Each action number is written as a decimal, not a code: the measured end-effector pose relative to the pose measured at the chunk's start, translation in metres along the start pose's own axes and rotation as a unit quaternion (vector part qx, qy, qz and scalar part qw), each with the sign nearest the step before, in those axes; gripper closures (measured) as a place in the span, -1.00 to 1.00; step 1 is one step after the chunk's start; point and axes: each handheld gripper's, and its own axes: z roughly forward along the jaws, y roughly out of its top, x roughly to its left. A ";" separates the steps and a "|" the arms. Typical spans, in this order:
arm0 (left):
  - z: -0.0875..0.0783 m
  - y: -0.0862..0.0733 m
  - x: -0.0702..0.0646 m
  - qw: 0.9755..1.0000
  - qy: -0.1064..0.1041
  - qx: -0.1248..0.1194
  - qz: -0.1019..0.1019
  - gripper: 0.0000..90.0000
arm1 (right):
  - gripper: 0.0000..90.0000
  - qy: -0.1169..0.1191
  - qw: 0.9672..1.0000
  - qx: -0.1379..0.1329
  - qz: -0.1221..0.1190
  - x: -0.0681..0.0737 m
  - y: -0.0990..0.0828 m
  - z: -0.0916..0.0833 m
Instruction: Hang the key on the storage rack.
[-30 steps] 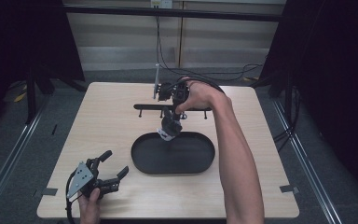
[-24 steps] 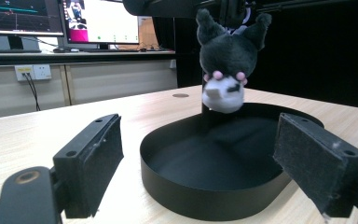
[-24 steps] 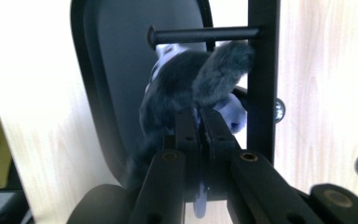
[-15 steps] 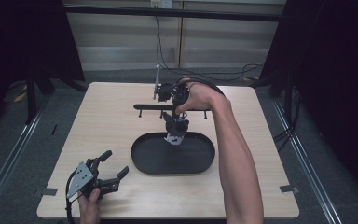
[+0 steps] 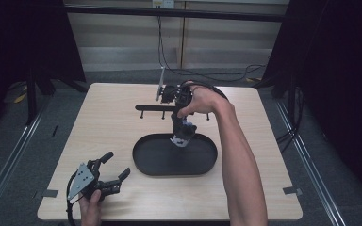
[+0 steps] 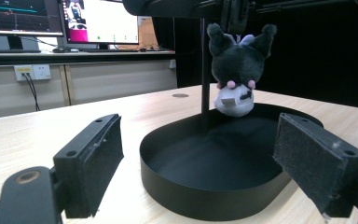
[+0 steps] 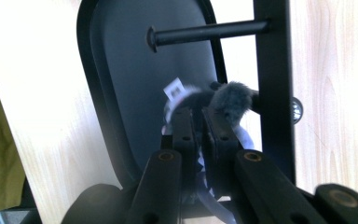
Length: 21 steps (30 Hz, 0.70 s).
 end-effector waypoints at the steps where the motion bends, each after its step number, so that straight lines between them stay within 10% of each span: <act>1: 0.000 0.000 0.000 1.000 -0.001 0.000 0.001 -0.66 | 0.86 0.000 1.000 -0.001 -0.003 0.001 0.000 0.001; 21: 0.000 0.000 0.000 1.000 0.000 0.000 0.000 -0.66 | 0.47 0.028 0.995 -0.083 0.044 0.013 -0.012 -0.010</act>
